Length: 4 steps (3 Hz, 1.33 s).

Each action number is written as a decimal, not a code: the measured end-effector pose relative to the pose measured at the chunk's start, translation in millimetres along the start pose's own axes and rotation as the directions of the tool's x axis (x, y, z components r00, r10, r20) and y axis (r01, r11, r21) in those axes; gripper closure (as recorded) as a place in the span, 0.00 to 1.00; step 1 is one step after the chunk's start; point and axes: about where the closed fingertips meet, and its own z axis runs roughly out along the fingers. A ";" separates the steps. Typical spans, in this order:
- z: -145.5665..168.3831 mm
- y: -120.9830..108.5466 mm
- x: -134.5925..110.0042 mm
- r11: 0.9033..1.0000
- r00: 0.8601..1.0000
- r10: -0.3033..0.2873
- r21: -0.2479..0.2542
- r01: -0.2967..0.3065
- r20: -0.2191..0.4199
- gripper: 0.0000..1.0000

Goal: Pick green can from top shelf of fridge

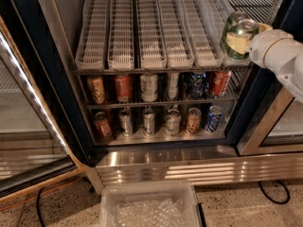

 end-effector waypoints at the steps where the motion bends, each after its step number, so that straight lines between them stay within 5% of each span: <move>1: -13.0 -8.3 -35.5 0.998 0.996 0.046 -0.039 -0.043 0.078 1.00; 2: -28.1 -11.7 -66.1 0.995 0.988 0.082 -0.069 -0.074 0.133 1.00; 3: -49.1 5.0 -86.1 0.989 0.990 0.059 -0.146 -0.040 0.132 1.00; 4: -51.8 8.9 -87.5 0.987 0.989 0.057 -0.155 -0.036 0.134 1.00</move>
Offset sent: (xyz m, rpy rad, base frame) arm -0.0422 -0.0046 0.1065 0.1671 -0.1396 0.1287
